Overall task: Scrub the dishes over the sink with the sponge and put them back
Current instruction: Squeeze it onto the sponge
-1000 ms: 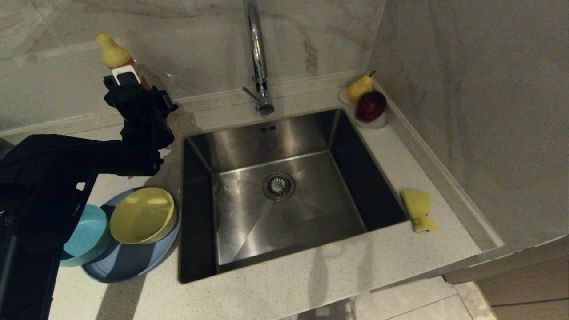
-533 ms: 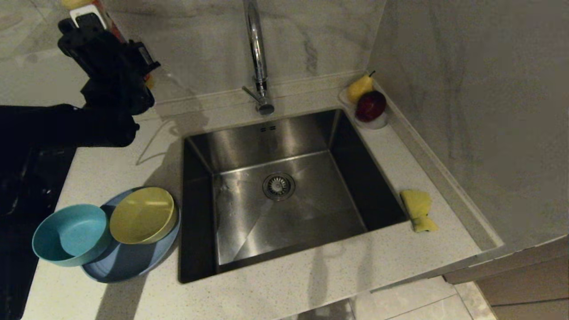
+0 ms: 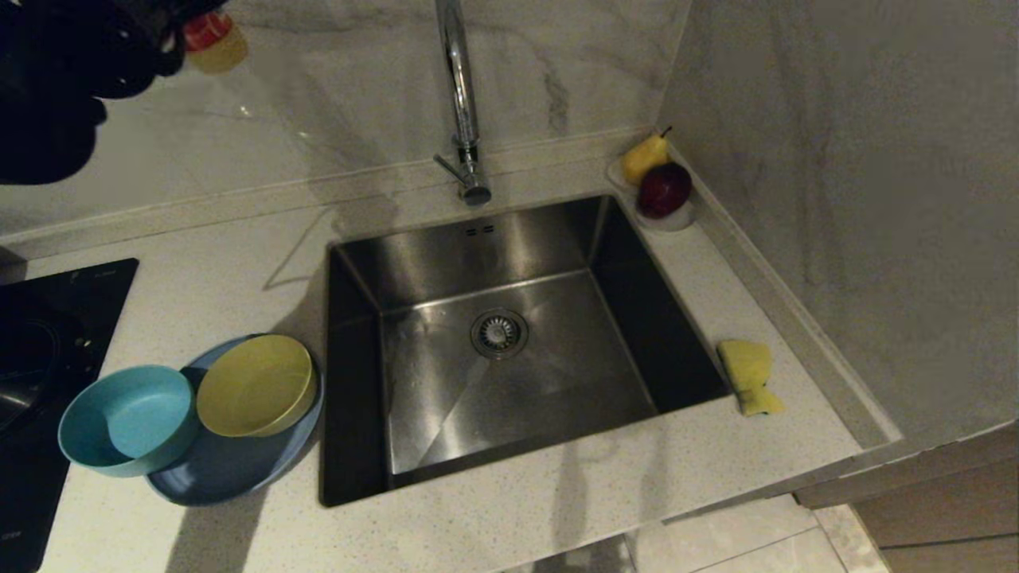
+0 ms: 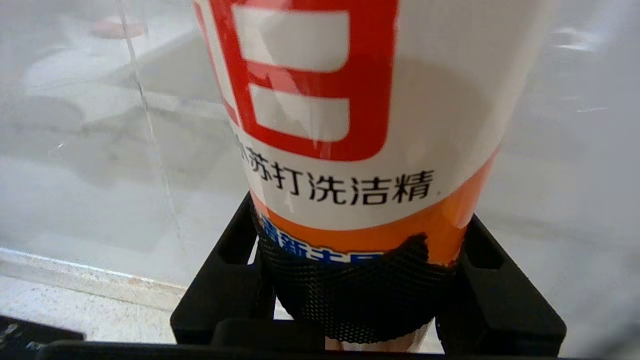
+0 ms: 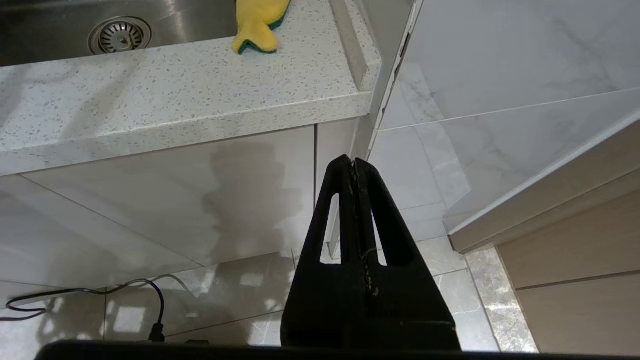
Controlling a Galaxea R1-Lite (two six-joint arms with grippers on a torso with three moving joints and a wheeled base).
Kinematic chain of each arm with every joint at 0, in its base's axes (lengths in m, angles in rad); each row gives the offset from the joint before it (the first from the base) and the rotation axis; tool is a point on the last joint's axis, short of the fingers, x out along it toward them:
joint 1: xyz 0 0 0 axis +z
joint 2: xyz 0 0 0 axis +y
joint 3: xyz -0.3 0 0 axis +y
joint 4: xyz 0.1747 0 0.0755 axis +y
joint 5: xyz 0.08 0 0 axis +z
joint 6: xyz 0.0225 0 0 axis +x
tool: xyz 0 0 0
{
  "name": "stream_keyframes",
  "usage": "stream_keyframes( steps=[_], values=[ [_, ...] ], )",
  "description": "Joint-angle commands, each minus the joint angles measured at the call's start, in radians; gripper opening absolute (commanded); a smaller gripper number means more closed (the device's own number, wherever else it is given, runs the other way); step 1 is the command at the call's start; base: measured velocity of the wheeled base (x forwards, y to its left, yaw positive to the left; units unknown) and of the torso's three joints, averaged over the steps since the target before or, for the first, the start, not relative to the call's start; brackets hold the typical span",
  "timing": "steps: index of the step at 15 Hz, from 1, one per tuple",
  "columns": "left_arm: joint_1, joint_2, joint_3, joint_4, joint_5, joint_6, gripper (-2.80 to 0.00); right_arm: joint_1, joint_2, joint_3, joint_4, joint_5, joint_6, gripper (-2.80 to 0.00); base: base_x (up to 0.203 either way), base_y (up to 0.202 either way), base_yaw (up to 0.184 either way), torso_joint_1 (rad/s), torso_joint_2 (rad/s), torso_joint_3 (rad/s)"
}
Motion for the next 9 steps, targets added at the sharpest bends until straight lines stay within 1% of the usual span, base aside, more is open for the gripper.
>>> stream_keyframes(
  steps=[1,2,4,6,7,9],
  values=[
    [-0.047,-0.154,0.046,0.05,0.003,0.001,-2.8,0.0,0.0,0.0,0.0,0.0,0.0,-2.8,0.0,0.0,0.0,0.0,0.0,0.0],
    [-0.07,-0.188,0.066,0.07,0.002,0.002,-2.8,0.0,0.0,0.0,0.0,0.0,0.0,-2.8,0.0,0.0,0.0,0.0,0.0,0.0],
    [-0.159,-0.256,0.1,0.114,0.002,0.004,-2.8,0.0,0.0,0.0,0.0,0.0,0.0,-2.8,0.0,0.0,0.0,0.0,0.0,0.0],
    [-0.258,-0.307,0.117,0.185,-0.005,0.012,-2.8,0.0,0.0,0.0,0.0,0.0,0.0,-2.8,0.0,0.0,0.0,0.0,0.0,0.0],
    [-0.301,-0.334,0.128,0.226,-0.014,0.013,-2.8,0.0,-0.002,0.0,0.0,0.0,0.0,-2.8,0.0,0.0,0.0,0.0,0.0,0.0],
    [-0.354,-0.369,0.164,0.258,-0.051,0.015,-2.8,0.0,0.0,0.0,0.0,0.0,0.0,-2.8,0.0,0.0,0.0,0.0,0.0,0.0]
  ],
)
